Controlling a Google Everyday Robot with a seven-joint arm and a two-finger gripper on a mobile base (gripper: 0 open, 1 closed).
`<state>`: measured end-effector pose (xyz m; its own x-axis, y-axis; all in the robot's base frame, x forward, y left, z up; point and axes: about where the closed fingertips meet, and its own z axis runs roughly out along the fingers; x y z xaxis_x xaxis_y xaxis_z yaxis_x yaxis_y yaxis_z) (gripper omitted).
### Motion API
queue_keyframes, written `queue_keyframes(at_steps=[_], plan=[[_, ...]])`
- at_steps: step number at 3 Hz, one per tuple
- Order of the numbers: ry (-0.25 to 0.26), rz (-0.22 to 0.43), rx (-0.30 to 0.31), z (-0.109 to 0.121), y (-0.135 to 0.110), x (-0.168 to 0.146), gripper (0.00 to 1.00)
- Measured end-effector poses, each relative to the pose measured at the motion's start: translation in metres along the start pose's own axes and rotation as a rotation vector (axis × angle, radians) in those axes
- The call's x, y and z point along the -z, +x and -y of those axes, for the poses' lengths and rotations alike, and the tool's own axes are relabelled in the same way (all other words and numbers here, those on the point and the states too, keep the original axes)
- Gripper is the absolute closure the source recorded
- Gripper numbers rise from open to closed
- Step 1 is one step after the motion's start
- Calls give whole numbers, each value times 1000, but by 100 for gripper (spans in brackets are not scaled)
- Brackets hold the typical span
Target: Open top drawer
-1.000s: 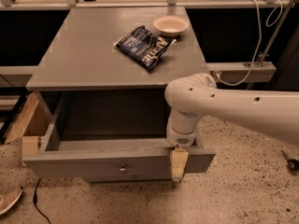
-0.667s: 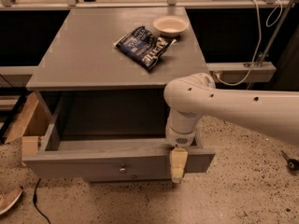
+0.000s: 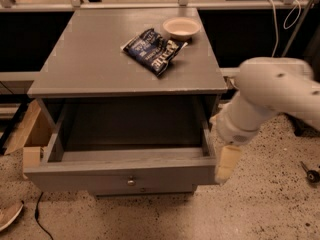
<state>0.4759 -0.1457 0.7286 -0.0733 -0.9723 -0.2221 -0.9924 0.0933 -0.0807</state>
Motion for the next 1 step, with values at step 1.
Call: queue_keyframes(at_steps=[1], plan=[[126,75,-79,5,50,84,0]])
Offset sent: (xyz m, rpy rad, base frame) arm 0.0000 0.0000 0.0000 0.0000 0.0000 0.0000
